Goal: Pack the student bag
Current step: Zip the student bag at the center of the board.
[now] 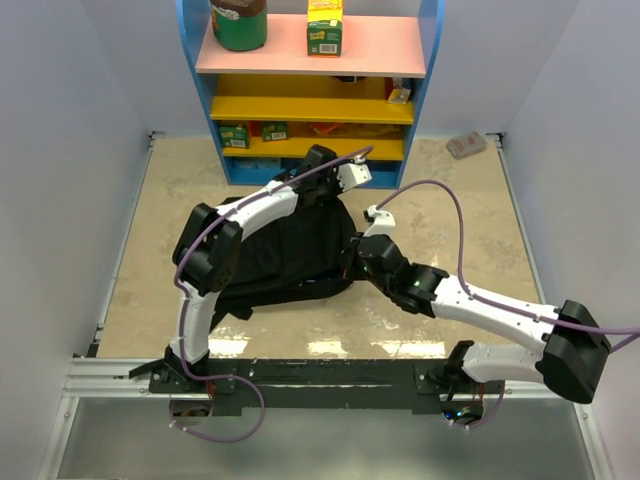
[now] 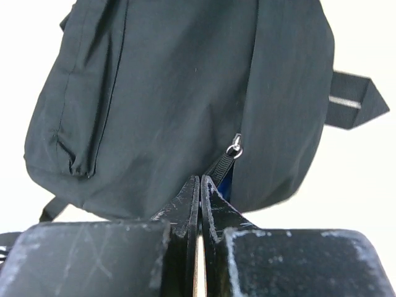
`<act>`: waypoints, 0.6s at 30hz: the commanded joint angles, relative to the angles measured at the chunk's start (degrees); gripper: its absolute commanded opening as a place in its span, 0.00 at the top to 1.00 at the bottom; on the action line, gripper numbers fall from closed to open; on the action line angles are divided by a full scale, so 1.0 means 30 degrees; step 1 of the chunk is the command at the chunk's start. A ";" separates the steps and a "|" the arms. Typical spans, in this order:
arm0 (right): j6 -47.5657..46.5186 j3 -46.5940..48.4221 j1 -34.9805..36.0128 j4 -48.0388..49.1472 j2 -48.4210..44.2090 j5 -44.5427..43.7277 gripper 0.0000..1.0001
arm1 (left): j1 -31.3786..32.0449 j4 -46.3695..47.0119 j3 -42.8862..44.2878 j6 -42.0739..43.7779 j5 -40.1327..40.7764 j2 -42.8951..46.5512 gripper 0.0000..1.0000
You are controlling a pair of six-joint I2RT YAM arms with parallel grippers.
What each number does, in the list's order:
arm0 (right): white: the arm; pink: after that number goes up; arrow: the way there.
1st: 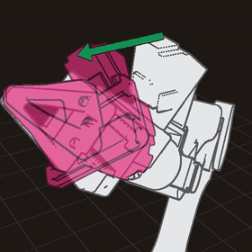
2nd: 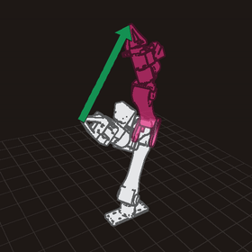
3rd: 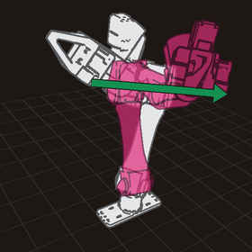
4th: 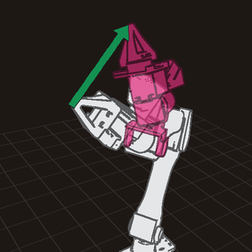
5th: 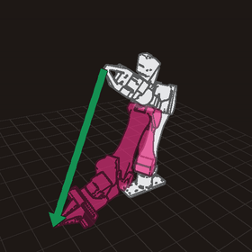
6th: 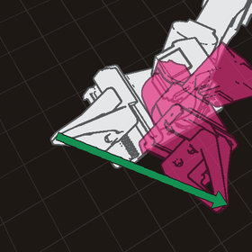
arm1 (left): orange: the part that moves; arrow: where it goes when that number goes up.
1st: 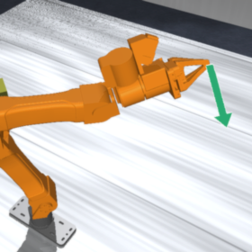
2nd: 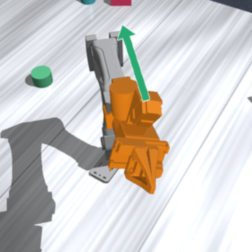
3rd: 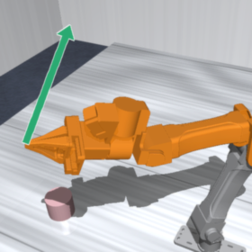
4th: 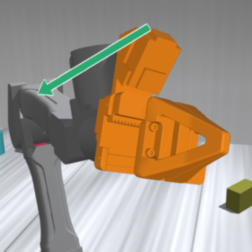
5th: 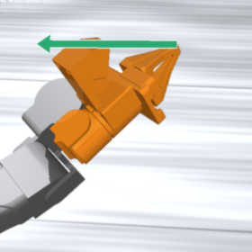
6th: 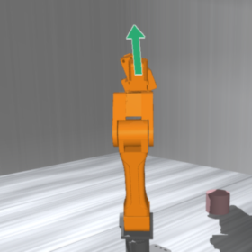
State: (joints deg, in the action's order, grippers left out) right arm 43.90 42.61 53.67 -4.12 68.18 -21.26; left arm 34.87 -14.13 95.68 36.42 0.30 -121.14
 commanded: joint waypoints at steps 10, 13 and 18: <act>0.2094 0.0241 0.0538 -0.2844 -0.3332 -0.1146 1.00 | -0.1163 0.1900 -0.0194 -0.0305 0.4324 0.1181 1.00; 0.2270 -0.0052 0.0509 -0.3226 -0.3771 -0.1849 1.00 | -0.1632 0.1547 -0.0660 -0.0480 0.4414 0.1735 1.00; 0.2565 -0.0112 -0.1094 -0.4569 -0.4444 -0.2320 1.00 | -0.2044 0.0613 -0.2301 -0.0627 0.3683 0.3227 1.00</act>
State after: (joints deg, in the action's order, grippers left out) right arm 49.43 41.89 53.89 -13.63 58.19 -26.50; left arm 32.49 -11.18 91.59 35.51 7.07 -118.17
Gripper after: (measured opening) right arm 0.007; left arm 0.010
